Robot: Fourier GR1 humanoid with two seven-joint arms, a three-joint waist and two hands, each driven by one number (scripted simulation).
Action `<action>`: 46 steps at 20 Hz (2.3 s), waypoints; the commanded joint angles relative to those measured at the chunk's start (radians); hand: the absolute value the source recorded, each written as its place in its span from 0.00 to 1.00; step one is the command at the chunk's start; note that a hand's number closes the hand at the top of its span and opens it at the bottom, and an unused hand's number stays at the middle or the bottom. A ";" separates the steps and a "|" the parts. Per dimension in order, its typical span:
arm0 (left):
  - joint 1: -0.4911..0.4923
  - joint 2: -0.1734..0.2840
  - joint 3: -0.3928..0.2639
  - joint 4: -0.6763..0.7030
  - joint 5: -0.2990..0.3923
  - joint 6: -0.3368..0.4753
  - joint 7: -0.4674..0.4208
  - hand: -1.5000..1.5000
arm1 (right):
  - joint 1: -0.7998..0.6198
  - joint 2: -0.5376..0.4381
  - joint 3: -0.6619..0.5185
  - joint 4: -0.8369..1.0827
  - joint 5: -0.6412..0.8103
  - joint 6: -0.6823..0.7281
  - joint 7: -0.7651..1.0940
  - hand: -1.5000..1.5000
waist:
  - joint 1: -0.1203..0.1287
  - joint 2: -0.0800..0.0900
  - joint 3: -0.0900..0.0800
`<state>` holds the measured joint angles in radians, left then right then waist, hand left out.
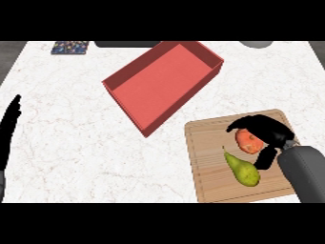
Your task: Pick the squash from the cutting board and place it in the cardboard box
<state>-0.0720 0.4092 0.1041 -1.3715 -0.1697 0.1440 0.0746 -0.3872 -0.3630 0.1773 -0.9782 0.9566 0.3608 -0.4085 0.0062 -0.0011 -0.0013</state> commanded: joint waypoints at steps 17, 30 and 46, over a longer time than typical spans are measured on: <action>-0.039 0.001 0.051 0.056 -0.006 -0.041 -0.013 0.50 | -0.161 0.050 -0.205 0.139 0.100 -0.434 0.298 1.00 | -0.004 0.001 0.001; -0.022 -0.041 0.036 0.035 -0.045 -0.019 -0.018 0.50 | -0.240 0.048 -0.216 -0.232 0.021 -0.417 0.264 1.00 | -0.006 0.000 0.001; -0.028 -0.068 0.017 0.000 -0.072 -0.030 -0.021 0.50 | -0.722 0.303 -0.313 0.124 -0.097 -0.387 0.493 1.00 | 0.029 0.009 0.001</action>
<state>-0.1199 0.3628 0.1416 -1.3497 -0.2301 0.1094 0.0737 -0.9841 -0.1024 -0.0898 -0.9943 0.8802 0.0104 0.0470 0.0227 0.0042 -0.0002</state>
